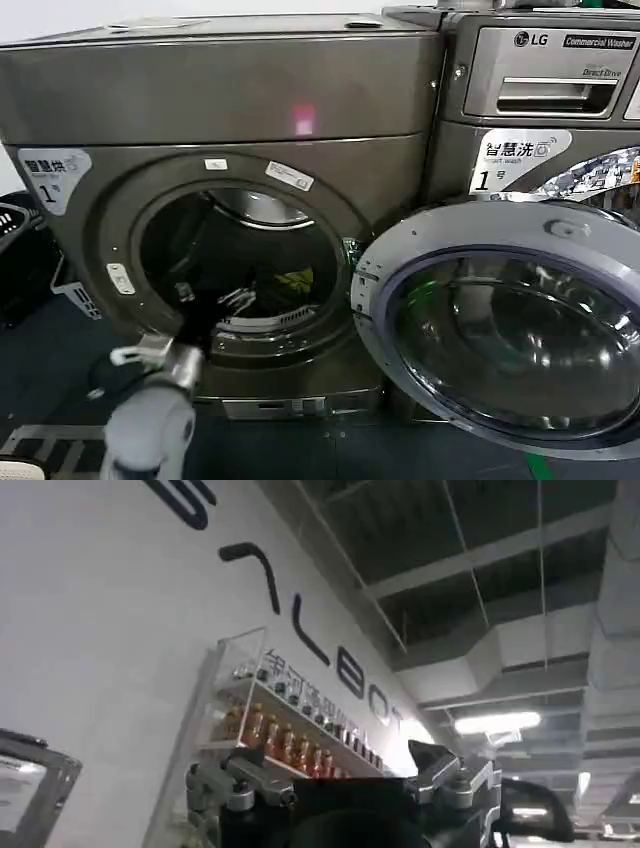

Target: Grasp the clothes from the dryer.

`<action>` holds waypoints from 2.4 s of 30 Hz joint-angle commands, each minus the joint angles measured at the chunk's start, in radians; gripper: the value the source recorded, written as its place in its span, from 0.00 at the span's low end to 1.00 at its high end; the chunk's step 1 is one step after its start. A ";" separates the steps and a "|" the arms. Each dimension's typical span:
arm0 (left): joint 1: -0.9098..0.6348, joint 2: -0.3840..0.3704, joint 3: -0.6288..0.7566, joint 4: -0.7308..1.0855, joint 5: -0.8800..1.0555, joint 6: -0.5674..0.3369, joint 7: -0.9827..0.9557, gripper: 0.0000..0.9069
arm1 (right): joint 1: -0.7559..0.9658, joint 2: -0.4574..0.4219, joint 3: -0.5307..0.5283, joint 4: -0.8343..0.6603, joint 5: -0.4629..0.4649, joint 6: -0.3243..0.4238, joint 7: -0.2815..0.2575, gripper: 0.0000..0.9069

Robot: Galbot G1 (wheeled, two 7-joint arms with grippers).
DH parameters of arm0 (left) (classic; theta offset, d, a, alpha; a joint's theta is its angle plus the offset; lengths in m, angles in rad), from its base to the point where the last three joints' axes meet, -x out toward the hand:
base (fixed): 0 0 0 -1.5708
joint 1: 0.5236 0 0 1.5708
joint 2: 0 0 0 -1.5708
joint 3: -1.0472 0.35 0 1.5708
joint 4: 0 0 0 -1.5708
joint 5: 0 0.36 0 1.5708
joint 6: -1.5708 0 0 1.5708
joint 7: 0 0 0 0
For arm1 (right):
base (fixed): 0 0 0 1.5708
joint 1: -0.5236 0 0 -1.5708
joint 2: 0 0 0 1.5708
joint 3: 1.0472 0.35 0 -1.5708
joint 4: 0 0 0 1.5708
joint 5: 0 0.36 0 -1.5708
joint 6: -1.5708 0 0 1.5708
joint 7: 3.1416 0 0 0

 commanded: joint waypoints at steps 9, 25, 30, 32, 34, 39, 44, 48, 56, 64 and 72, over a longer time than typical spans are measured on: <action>-0.565 -0.049 0.104 0.769 0.075 -0.125 -0.019 1.00 | -0.006 -0.001 0.026 -0.013 0.010 0.015 -0.005 1.00; -0.964 0.006 0.333 1.417 0.079 -0.169 0.230 1.00 | 0.016 0.005 -0.006 -0.035 0.026 0.031 -0.008 1.00; -1.037 0.093 0.593 1.498 0.127 -0.224 0.496 1.00 | 0.020 0.007 -0.006 -0.037 0.033 0.034 -0.008 1.00; -1.060 0.112 0.661 1.512 0.137 -0.241 0.602 1.00 | 0.020 0.008 -0.006 -0.037 0.033 0.035 -0.010 1.00; -1.090 0.120 0.711 1.537 0.156 -0.245 0.687 1.00 | 0.019 0.009 -0.001 -0.042 0.033 0.037 -0.012 1.00; -1.161 0.109 0.802 1.606 0.434 -0.253 0.824 1.00 | 0.010 0.007 0.018 -0.064 0.033 0.043 -0.018 1.00; -1.214 0.074 0.824 1.672 0.648 -0.339 0.877 1.00 | 0.011 0.006 0.025 -0.076 0.031 0.047 -0.019 1.00; -1.233 0.064 0.836 1.695 0.731 -0.366 0.902 1.00 | 0.015 0.002 0.023 -0.082 0.029 0.047 -0.019 1.00; -1.240 0.045 0.858 1.749 0.827 -0.352 0.898 1.00 | 0.016 0.004 0.018 -0.079 0.027 0.047 -0.019 1.00; -1.216 0.033 0.843 1.776 0.788 -0.327 0.873 1.00 | 0.017 -0.001 0.014 -0.075 0.027 0.048 -0.019 1.00; -1.182 0.004 0.827 1.795 0.761 -0.331 0.874 1.00 | 0.011 0.001 0.014 -0.068 0.027 0.048 -0.020 1.00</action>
